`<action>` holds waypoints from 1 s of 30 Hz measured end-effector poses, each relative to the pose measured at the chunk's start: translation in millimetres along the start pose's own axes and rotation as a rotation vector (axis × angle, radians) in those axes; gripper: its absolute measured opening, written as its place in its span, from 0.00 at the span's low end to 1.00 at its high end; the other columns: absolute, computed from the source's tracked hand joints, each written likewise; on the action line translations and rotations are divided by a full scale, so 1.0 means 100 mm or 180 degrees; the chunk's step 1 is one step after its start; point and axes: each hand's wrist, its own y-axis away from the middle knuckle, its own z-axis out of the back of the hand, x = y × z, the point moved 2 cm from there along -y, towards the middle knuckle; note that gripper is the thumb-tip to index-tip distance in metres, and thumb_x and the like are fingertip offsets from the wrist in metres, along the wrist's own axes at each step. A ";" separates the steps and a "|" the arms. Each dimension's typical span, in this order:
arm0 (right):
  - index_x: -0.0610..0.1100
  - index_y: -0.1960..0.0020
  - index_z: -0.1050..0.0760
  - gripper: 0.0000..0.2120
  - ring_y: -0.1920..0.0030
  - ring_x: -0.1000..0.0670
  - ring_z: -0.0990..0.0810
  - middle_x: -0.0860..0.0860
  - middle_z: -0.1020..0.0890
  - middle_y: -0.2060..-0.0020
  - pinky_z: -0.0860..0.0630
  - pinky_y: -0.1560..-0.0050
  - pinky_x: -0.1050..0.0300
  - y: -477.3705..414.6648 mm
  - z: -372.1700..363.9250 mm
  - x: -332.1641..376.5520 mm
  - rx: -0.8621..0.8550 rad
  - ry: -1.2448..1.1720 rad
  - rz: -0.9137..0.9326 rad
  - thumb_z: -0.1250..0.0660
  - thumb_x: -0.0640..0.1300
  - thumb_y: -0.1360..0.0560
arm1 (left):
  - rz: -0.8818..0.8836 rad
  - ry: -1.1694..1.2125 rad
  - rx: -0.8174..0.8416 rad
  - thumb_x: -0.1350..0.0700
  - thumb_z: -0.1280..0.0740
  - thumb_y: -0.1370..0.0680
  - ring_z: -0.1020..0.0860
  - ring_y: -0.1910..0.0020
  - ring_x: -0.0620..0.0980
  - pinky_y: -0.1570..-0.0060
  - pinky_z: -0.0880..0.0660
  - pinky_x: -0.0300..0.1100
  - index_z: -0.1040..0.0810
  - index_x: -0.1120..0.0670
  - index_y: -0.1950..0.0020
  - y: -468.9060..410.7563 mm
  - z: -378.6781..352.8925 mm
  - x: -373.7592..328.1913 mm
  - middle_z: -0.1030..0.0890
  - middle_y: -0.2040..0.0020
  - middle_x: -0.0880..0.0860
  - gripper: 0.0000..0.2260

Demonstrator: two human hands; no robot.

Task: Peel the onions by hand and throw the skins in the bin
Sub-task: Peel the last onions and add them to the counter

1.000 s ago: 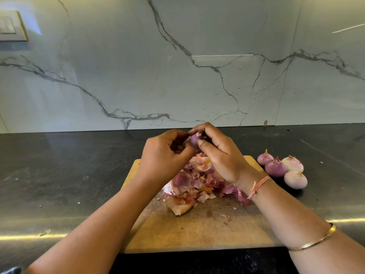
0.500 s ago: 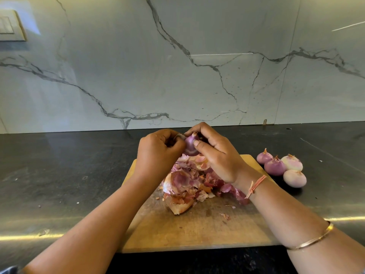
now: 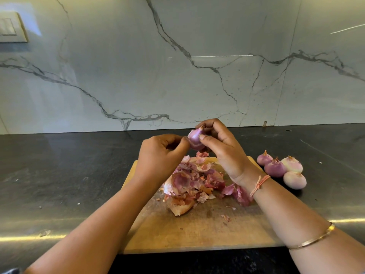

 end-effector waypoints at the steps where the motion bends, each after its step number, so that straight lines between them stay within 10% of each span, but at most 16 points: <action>1: 0.48 0.51 0.28 0.07 0.52 0.51 0.22 0.46 0.22 0.53 0.23 0.51 0.60 0.00 0.01 0.00 -0.0065 0.0005 -0.0022 0.38 0.45 0.29 | 0.0018 0.0005 0.0044 0.51 0.34 0.25 0.25 0.72 0.37 0.72 0.32 0.28 0.17 0.44 0.61 0.00 0.01 0.00 0.19 0.70 0.42 0.08; 8: 0.50 0.45 0.27 0.11 0.54 0.56 0.19 0.49 0.19 0.55 0.23 0.49 0.61 0.01 0.01 0.00 -0.0051 -0.0087 -0.0201 0.38 0.36 0.21 | -0.0100 -0.0052 0.0231 0.48 0.30 0.28 0.20 0.57 0.35 0.53 0.20 0.39 0.19 0.46 0.47 0.01 -0.02 0.00 0.17 0.57 0.40 0.10; 20: 0.53 0.42 0.23 0.13 0.44 0.53 0.20 0.54 0.18 0.47 0.23 0.42 0.52 0.04 0.03 0.01 0.0093 0.0842 -0.0260 0.37 0.45 0.25 | 0.0079 0.0575 0.0272 0.57 0.31 0.26 0.18 0.63 0.42 0.59 0.19 0.41 0.21 0.45 0.50 0.03 -0.03 -0.04 0.17 0.59 0.42 0.08; 30: 0.42 0.33 0.26 0.20 0.39 0.56 0.25 0.50 0.22 0.40 0.31 0.38 0.68 0.08 -0.02 0.07 0.0264 0.1513 0.0296 0.35 0.34 0.25 | -0.0024 0.0402 0.0166 0.61 0.30 0.28 0.19 0.64 0.39 0.65 0.24 0.30 0.22 0.44 0.53 0.00 -0.02 -0.03 0.18 0.60 0.41 0.11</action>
